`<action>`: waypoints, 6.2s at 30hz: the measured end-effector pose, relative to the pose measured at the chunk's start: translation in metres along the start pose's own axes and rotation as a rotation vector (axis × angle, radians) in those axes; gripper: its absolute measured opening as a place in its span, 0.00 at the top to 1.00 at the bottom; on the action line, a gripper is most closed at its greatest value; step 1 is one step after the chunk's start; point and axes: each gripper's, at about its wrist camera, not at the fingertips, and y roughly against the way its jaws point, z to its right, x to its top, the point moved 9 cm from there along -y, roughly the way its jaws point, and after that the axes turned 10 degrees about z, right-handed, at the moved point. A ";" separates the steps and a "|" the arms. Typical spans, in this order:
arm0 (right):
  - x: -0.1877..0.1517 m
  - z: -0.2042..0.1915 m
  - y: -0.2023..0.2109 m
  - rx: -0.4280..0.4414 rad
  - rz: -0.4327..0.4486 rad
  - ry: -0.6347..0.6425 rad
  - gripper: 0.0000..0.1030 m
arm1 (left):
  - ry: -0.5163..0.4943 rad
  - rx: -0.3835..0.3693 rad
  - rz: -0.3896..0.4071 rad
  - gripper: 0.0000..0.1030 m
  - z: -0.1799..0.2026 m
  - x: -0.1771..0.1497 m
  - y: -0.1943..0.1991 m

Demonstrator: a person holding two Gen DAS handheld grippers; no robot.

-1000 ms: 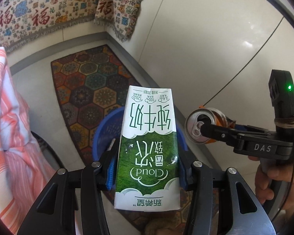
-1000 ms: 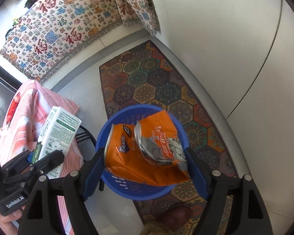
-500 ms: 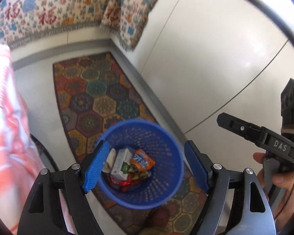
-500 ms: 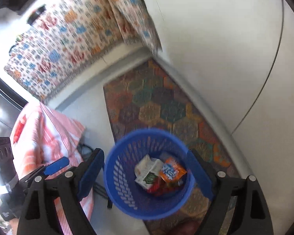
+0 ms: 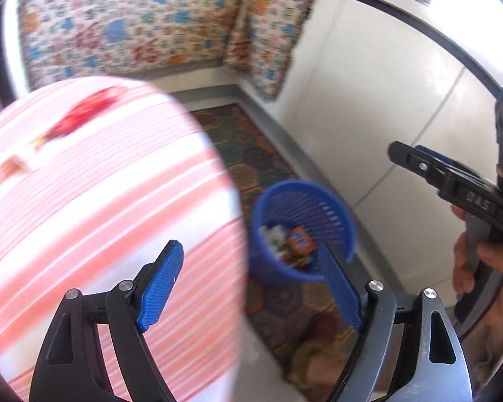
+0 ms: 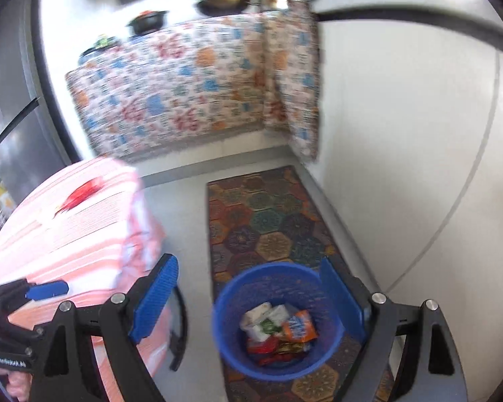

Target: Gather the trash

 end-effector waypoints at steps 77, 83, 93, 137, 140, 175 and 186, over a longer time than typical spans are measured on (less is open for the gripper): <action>-0.085 -0.285 -0.061 0.266 -0.130 0.311 0.10 | 0.361 0.462 0.128 0.89 -0.261 0.068 -0.028; -0.085 -0.285 -0.061 0.267 -0.129 0.311 0.10 | 0.300 0.428 0.120 0.92 -0.268 0.057 0.008; -0.046 -0.288 -0.083 0.273 -0.207 0.208 0.11 | 0.189 0.411 0.070 0.92 -0.284 -0.012 0.091; -0.063 -0.305 -0.047 0.385 -0.340 0.313 0.46 | 0.255 0.390 0.134 0.30 -0.288 -0.030 0.106; -0.064 -0.313 -0.055 0.358 -0.365 0.332 0.46 | 0.272 0.401 0.106 0.43 -0.300 -0.031 0.099; -0.009 -0.120 0.015 0.166 -0.256 0.131 0.81 | 0.047 -0.018 0.132 0.94 -0.035 0.050 0.062; -0.018 0.013 -0.005 0.044 -0.283 0.038 0.81 | -0.071 -0.123 0.038 0.93 0.086 0.048 -0.025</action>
